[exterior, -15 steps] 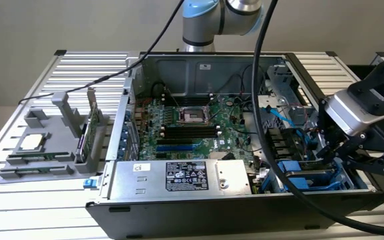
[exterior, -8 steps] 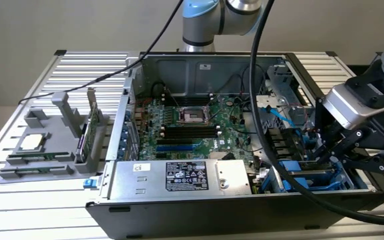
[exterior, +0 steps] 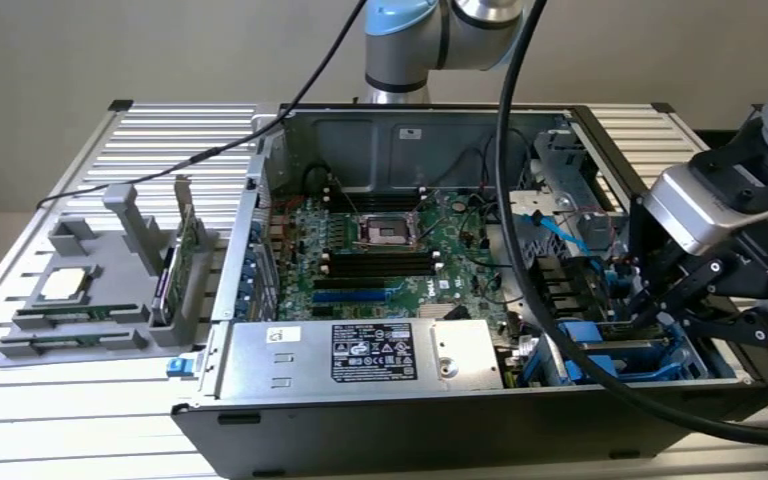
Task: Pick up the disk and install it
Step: 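Insert the first disk wire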
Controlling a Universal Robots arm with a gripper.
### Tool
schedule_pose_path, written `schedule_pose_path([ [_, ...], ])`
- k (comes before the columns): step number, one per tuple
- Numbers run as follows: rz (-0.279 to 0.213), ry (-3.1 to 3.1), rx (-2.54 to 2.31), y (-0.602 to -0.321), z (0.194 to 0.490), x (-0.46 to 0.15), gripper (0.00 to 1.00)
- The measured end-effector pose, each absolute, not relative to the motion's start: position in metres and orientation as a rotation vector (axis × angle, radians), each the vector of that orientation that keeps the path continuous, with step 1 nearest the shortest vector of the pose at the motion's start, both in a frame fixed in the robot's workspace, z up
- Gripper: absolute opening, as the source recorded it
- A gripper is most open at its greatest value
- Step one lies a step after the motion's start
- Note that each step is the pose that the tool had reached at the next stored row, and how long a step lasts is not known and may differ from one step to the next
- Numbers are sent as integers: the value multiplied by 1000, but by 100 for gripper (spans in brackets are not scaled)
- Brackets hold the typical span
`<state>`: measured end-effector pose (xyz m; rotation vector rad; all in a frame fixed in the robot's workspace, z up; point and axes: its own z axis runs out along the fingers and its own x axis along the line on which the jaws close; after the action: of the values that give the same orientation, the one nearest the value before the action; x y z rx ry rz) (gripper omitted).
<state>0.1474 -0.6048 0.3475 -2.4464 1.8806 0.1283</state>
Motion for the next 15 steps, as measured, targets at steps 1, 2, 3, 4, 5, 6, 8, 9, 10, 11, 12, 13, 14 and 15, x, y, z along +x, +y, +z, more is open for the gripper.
schedule_pose_path([
  [1,133,1893,-2439,-605,348,147,17],
  [2,138,1905,-2432,-605,348,147,17],
  [3,142,1914,-2427,-605,348,147,17],
  [4,147,1922,-2424,-605,348,147,17],
  [5,153,1926,-2425,-605,348,147,17],
  [6,160,1930,-2428,-604,348,147,17],
  [8,172,1942,-2440,-602,348,147,17],
  [9,175,1949,-2447,-600,348,147,17],
  [10,177,1956,-2455,-598,348,147,17],
  [11,179,1964,-2463,-595,348,147,17],
  [12,181,1971,-2471,-593,348,147,17],
  [13,183,1978,-2478,-590,348,147,17],
  [14,183,1985,-2485,-588,348,147,17],
  [15,180,1991,-2492,-586,348,147,17],
])
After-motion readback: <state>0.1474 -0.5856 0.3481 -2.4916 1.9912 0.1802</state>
